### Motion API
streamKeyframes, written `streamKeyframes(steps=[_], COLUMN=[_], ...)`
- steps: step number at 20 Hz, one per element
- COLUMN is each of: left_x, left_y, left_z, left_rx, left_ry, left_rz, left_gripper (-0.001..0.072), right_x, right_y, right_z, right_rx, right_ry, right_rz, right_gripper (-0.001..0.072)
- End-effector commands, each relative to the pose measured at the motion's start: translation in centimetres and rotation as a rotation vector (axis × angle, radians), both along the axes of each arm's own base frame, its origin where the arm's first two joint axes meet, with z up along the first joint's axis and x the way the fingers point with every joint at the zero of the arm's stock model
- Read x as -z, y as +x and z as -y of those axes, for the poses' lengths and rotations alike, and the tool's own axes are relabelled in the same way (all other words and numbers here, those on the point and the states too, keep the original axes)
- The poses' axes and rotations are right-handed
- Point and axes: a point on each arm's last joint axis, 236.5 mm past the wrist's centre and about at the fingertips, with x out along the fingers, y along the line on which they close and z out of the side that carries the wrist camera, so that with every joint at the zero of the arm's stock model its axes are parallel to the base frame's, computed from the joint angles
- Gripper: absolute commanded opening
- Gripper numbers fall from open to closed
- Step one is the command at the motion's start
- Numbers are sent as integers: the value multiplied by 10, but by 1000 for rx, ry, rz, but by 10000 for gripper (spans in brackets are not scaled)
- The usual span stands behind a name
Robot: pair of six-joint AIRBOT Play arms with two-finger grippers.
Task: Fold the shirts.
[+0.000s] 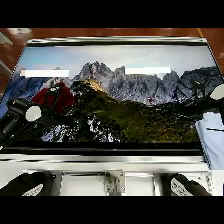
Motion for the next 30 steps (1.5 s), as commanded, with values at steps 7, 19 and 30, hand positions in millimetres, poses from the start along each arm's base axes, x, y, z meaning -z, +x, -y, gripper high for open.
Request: streamKeyframes(steps=[7,19,30], left_x=[0,-8,-12], left_y=[0,22,109], left_z=[0,10,-94], left_rx=[0,0,-192], left_ry=[0,-43,85], left_rz=[0,97,194], left_gripper=[715,715,720], right_x=[-2,-2,-3], right_y=[3,-23,-25], right_z=[-7,-17,-21], right_rx=[22,-47,-83], right_ry=[36,69,86], right_rz=[8,-88,-86], right_gripper=[688,687,687])
